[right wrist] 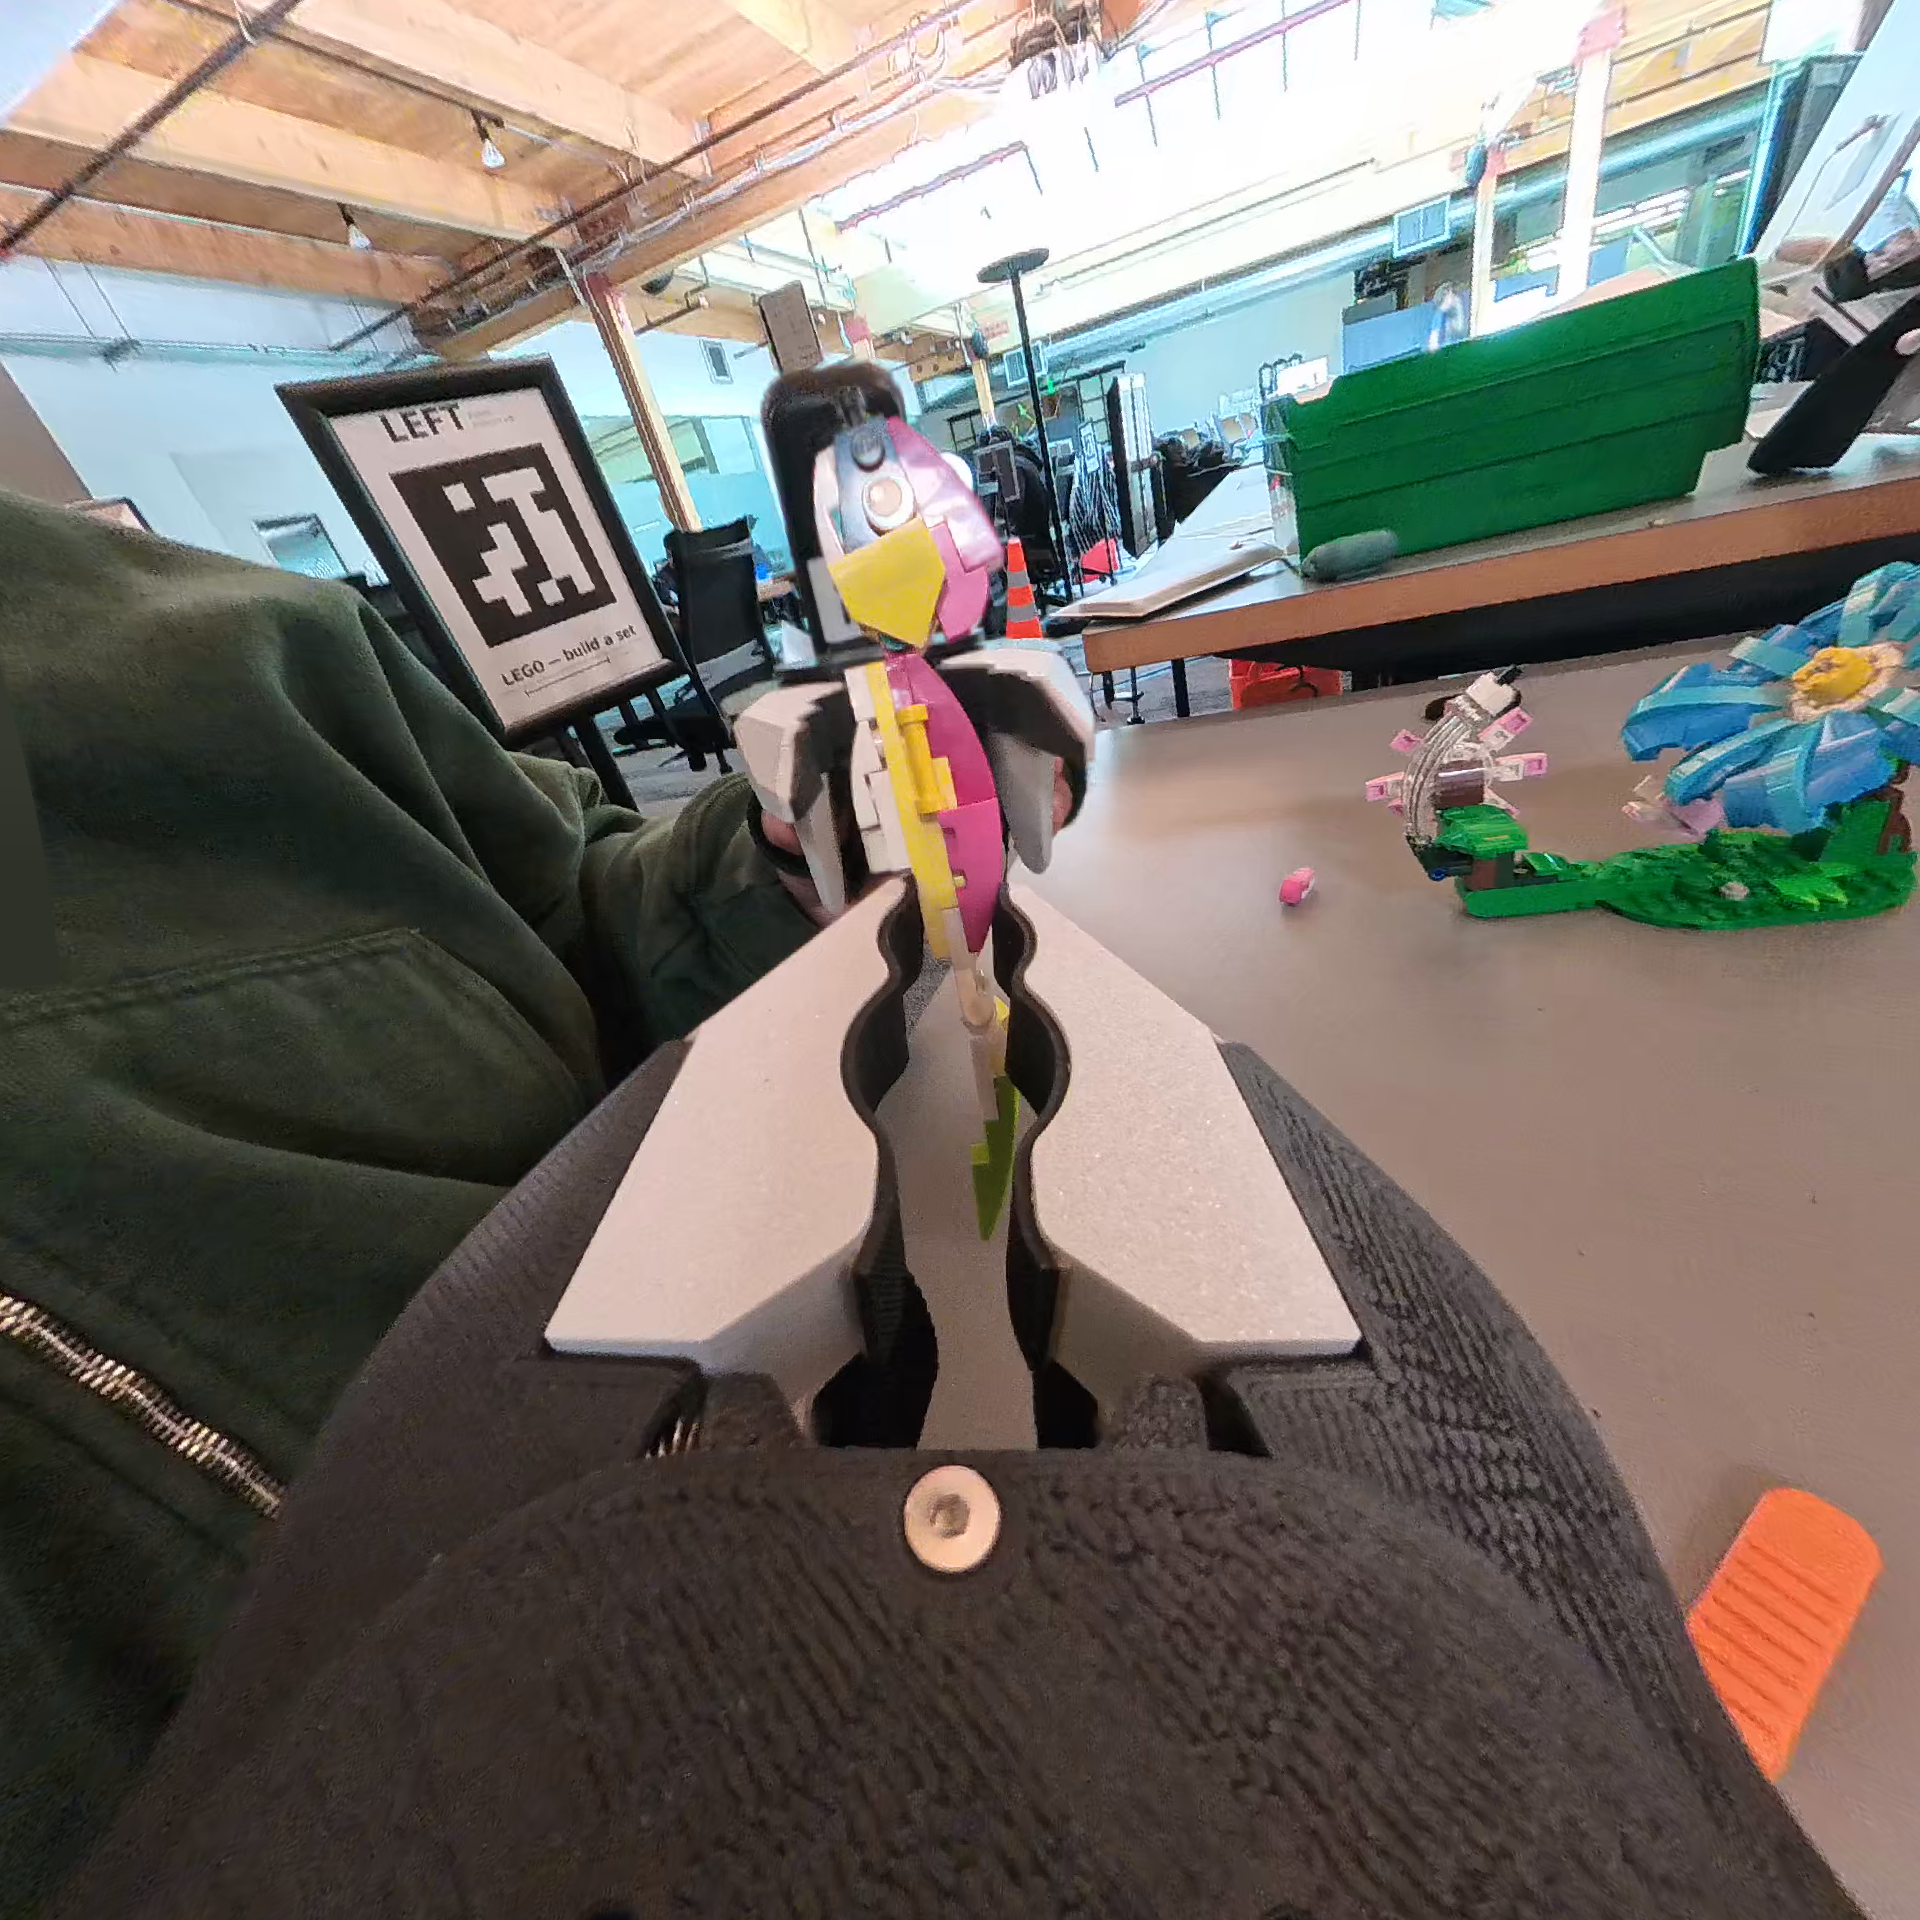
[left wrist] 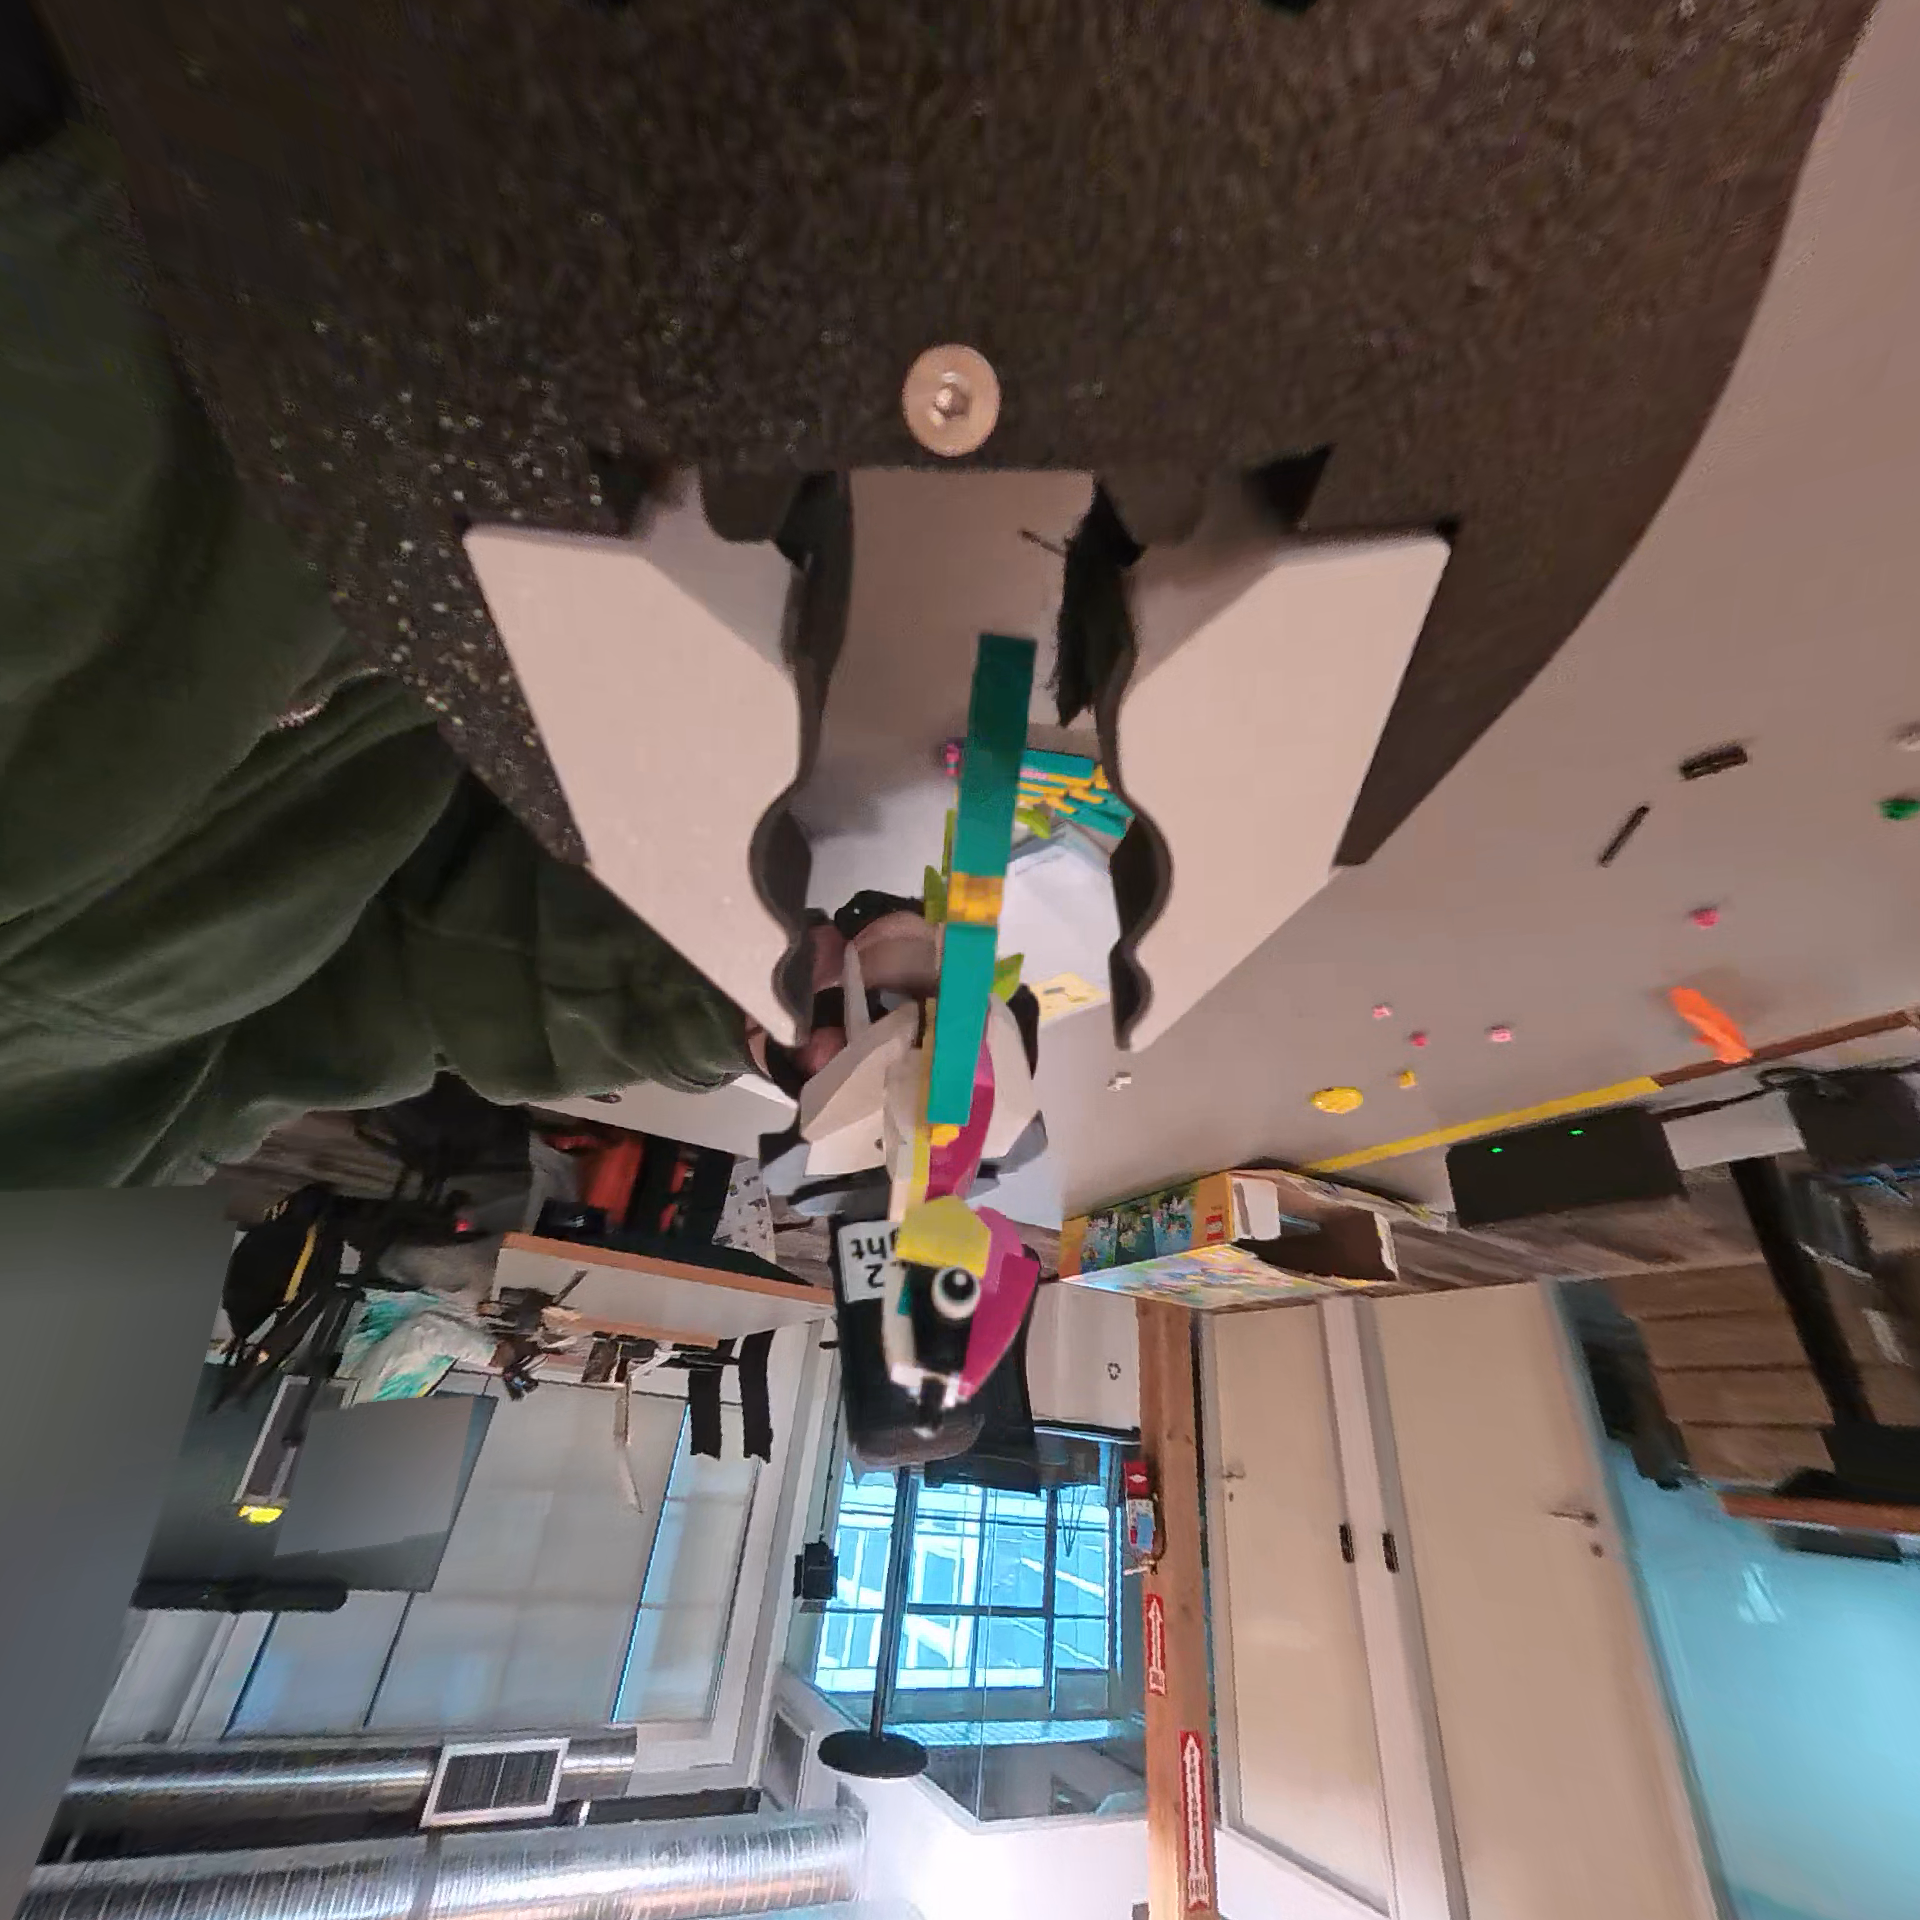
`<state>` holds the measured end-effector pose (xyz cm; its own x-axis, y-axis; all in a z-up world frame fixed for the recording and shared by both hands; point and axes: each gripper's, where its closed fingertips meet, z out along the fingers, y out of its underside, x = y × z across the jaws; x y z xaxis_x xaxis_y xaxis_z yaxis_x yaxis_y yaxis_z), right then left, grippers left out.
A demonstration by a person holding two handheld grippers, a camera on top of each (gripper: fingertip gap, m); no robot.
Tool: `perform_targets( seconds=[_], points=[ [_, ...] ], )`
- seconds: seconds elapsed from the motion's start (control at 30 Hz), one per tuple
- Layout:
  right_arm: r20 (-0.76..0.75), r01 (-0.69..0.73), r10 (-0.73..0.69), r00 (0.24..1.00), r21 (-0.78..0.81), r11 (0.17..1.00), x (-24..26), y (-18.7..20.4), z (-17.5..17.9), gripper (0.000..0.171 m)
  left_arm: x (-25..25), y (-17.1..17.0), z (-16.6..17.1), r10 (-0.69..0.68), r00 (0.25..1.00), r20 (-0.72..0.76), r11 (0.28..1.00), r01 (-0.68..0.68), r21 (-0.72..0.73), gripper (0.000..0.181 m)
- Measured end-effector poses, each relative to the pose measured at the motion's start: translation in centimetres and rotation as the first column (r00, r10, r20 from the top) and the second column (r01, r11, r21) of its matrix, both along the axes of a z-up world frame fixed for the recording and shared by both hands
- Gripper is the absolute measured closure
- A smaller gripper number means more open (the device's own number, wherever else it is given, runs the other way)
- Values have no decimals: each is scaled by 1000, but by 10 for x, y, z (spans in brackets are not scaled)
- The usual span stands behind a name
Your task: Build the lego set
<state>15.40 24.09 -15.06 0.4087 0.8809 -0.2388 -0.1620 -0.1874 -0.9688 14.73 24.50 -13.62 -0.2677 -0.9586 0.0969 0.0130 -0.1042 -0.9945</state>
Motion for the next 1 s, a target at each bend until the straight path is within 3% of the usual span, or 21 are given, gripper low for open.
perform_targets(
  seconds=[0.3,0.5,0.63,0.73,0.83,0.93,1.0],
  points=[
    [153,-2,-9,988,72,997,-10,-4,-10,159,12,-10,-10,-14,990,-137,992,31,119,138],
    [218,9,-33,975,111,994,-13,-4,-14,160,12,-20,-11,-60,987,-151,987,81,138,159],
    [224,15,-40,974,112,994,-12,-4,-14,159,11,-20,-13,-51,985,-163,984,78,162,160],
    [234,94,-117,965,107,990,13,1,-6,146,6,-9,-14,31,990,-140,972,3,234,160],
    [274,275,-237,932,-107,956,64,10,-19,153,-4,7,-9,123,990,-76,945,-93,313,160],
    [393,401,-228,891,-443,802,91,-4,-68,151,-12,13,-1,149,988,36,898,-150,414,160],
    [394,405,-187,900,-595,694,87,-17,-92,146,-15,18,3,166,980,114,862,-200,466,160]
  ],
)
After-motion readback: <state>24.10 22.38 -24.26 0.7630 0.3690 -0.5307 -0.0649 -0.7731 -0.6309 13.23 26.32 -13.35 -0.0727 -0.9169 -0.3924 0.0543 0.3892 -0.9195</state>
